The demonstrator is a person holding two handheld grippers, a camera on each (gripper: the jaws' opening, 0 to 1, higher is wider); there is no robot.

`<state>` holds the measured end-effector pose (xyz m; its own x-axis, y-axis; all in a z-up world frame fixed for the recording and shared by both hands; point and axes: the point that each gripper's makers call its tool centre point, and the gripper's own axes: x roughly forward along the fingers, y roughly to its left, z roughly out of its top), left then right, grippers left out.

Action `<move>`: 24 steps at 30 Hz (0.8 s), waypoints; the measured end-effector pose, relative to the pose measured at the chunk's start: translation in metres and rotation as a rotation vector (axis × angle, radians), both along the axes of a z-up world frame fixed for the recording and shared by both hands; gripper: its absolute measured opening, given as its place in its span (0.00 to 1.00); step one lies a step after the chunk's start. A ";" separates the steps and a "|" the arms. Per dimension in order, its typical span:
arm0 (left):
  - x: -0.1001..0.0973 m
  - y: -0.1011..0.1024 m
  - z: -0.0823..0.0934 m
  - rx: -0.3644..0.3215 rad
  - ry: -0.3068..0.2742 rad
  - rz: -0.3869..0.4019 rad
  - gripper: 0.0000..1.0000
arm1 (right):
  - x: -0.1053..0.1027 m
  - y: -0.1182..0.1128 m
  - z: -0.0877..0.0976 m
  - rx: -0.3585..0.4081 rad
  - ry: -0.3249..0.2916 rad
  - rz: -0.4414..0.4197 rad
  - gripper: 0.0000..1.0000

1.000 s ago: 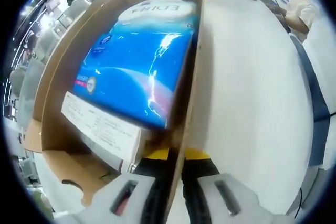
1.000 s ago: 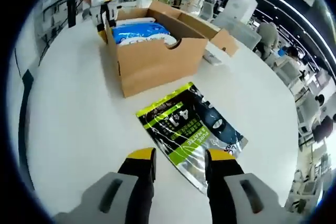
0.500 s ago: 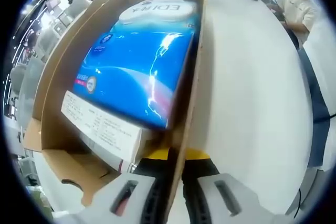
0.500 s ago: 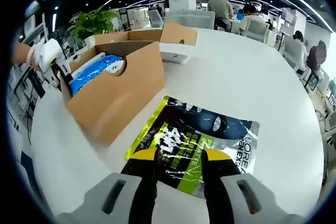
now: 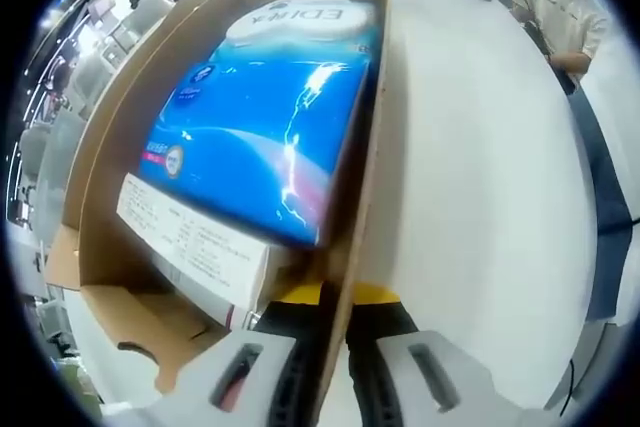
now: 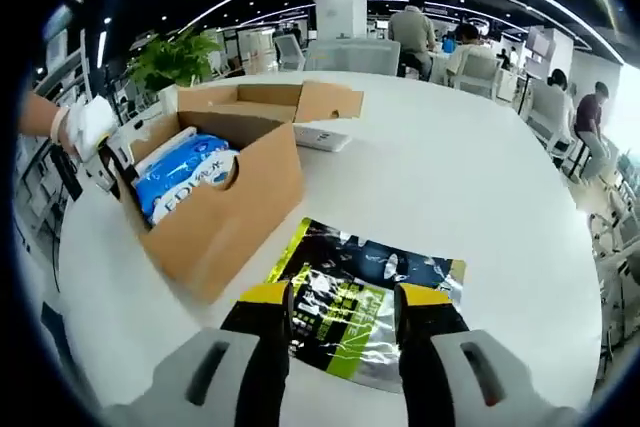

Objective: Operate the shoe box by opening the lid, removing the specified soft item, and placing it in the target area until the item is outside and the box remains undamaged.

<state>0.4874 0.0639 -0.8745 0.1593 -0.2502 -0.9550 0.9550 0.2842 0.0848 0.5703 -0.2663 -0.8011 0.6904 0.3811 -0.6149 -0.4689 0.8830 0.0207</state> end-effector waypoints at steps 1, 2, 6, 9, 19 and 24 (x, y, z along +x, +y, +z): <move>0.000 0.000 0.000 0.000 -0.003 -0.001 0.06 | -0.002 -0.001 0.007 0.006 0.000 -0.017 0.43; 0.001 0.000 0.000 0.000 -0.004 -0.001 0.06 | -0.002 -0.001 0.010 0.004 -0.004 -0.025 0.44; -0.001 0.000 0.003 0.003 0.002 -0.003 0.06 | -0.005 -0.005 0.028 0.004 -0.036 -0.066 0.47; -0.001 0.000 0.002 0.005 -0.016 -0.025 0.06 | -0.014 0.002 0.043 -0.010 -0.045 -0.072 0.51; 0.000 -0.001 0.002 -0.002 -0.023 -0.045 0.06 | -0.021 0.040 0.058 -0.069 0.009 -0.116 0.65; 0.000 -0.001 0.003 -0.002 -0.018 -0.037 0.06 | -0.023 0.067 0.072 -0.074 0.033 -0.093 0.65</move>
<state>0.4875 0.0632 -0.8715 0.1668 -0.2585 -0.9515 0.9632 0.2490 0.1012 0.5475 -0.1992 -0.7287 0.6993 0.2687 -0.6624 -0.3849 0.9224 -0.0322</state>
